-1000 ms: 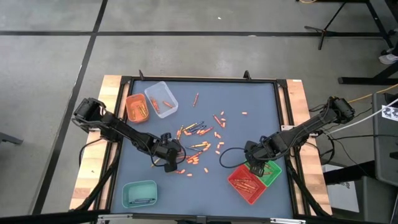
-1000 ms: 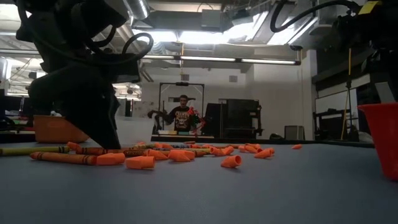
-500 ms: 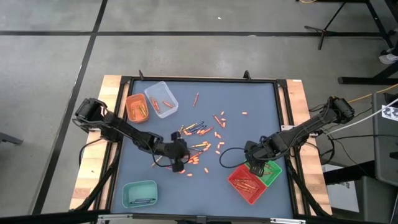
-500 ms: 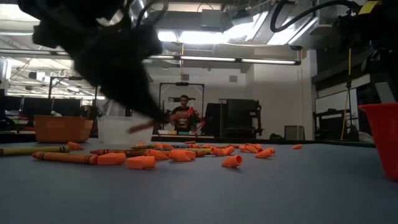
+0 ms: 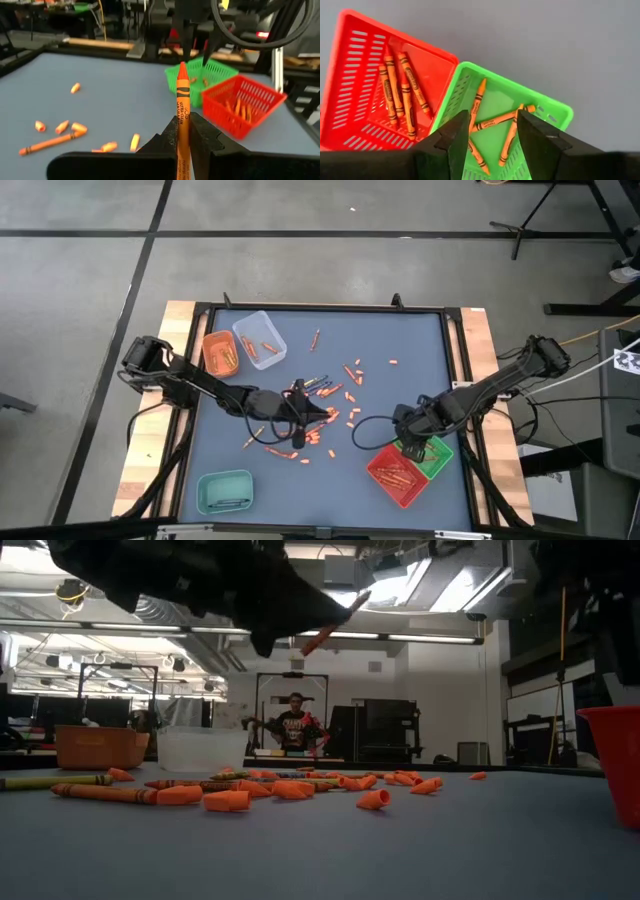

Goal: Sort crayons
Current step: Put the red crayon into the red bin

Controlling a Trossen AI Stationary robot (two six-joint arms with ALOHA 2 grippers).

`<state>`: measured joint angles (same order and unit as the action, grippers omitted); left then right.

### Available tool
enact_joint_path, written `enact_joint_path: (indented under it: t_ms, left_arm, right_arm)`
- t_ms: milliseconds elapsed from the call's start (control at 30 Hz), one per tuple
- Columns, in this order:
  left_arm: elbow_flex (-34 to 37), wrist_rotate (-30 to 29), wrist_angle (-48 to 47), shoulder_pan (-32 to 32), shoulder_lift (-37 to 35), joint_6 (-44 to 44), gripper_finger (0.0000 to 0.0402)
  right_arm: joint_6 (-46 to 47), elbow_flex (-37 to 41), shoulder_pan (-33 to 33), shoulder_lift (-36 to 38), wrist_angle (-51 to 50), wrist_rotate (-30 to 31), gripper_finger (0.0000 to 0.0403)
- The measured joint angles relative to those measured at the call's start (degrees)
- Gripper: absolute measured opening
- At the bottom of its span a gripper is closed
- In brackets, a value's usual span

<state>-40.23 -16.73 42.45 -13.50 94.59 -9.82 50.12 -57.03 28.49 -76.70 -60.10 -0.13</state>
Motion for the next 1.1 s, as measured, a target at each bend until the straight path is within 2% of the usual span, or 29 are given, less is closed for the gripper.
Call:
enact_joint_path:
  t_ms: [133,267,533,867,1100]
  left_arm:
    - [-0.94,0.17,1.34,-0.14,0.00,0.00,0.0009]
    - [-4.91,1.47,1.56,-0.65,1.65,1.12,0.0009]
    - [-19.83,5.61,0.45,-1.53,13.70,8.37,0.0009]
    - [-40.30,16.57,-0.59,-0.62,28.26,9.06,0.0009]
    - [-49.62,25.28,-1.21,0.19,35.79,6.73,0.0009]
  right_arm:
    - [-2.60,-3.27,0.00,0.01,-2.41,2.95,0.0166]
    - [-4.05,-7.15,0.00,0.05,-4.15,6.23,0.0166]
    - [-10.96,-16.82,0.00,0.08,-5.92,11.78,0.0166]
    - [-22.06,-26.84,0.00,0.08,-6.09,21.92,0.0166]
    - [-23.44,-28.16,-0.01,0.08,-6.08,23.09,0.0166]
